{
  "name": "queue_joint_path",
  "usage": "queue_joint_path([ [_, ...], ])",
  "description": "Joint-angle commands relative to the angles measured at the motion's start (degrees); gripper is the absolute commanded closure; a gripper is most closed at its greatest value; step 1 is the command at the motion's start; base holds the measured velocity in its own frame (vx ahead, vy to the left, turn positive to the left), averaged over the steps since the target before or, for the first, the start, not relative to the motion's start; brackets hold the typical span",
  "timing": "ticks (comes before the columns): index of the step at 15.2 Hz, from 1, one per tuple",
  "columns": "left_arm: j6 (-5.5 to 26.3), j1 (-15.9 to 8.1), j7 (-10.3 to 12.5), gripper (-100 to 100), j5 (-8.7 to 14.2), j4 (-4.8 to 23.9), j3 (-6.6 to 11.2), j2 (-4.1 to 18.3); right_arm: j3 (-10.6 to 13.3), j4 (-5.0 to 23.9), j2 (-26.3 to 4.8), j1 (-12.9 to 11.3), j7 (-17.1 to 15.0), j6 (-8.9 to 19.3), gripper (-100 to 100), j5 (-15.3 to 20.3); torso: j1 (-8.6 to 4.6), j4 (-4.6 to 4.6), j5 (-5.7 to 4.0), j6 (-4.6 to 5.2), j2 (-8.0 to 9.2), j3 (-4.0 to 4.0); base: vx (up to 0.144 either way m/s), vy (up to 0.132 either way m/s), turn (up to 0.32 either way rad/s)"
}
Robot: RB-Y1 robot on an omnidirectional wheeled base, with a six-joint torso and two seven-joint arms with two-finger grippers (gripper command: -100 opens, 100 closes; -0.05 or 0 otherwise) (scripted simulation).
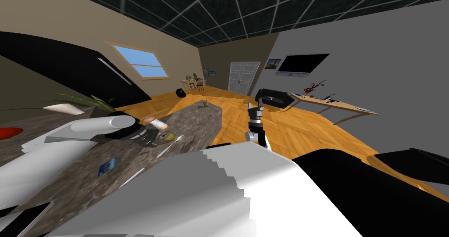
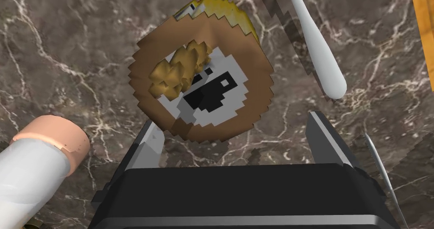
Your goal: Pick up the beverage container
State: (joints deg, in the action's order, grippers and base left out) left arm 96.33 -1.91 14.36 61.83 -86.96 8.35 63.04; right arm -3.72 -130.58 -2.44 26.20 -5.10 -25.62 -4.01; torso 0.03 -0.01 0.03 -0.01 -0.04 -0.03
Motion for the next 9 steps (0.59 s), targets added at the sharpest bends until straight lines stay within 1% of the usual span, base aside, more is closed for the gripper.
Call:
queue_joint_path([
  [1,0.0,0.0,0.0,-100,0.0,0.0,0.0,0.0,0.0,0.0,0.0,0.0,0.0,0.0,0,0.0,0.0,0.0,0.0,0.0,0.0,0.0,-0.014,0.0,-0.018],
  [2,-0.31,0.05,-0.12,100,-0.14,0.13,-0.07,-0.13,0.0,0.0,0.0,0.0,0.0,0.0,0,0.0,0.0,0.01,-0.01,-0.01,0.0,0.0,0.0,0.0,0.0],
  [6,-0.34,0.01,-0.16,100,-0.15,0.1,-0.03,-0.06,0.0,0.0,0.0,0.0,0.0,0.0,0,0.0,-0.03,-0.02,0.03,-0.02,-0.03,-0.02,0.0,0.002,0.001],
  [7,1.3,-0.16,0.45,100,1.17,-1.02,0.68,1.15,0.0,0.0,0.0,0.0,0.0,0.0,0,0.0,-0.03,-0.02,0.02,-0.02,-0.04,-0.03,0.007,-0.003,0.045],
  [8,1.89,-0.24,0.7,100,1.62,-1.47,0.93,1.59,0.0,0.0,0.0,0.01,0.0,0.0,0,0.0,-0.06,0.0,-0.02,-0.05,-0.05,-0.02,0.02,-0.004,0.068],
  [9,0.86,-0.16,0.48,100,0.86,-1.03,0.43,0.83,0.0,0.0,0.0,0.01,0.0,0.0,0,0.0,-0.09,0.0,-0.05,-0.05,-0.08,-0.03,0.015,-0.001,0.025],
])
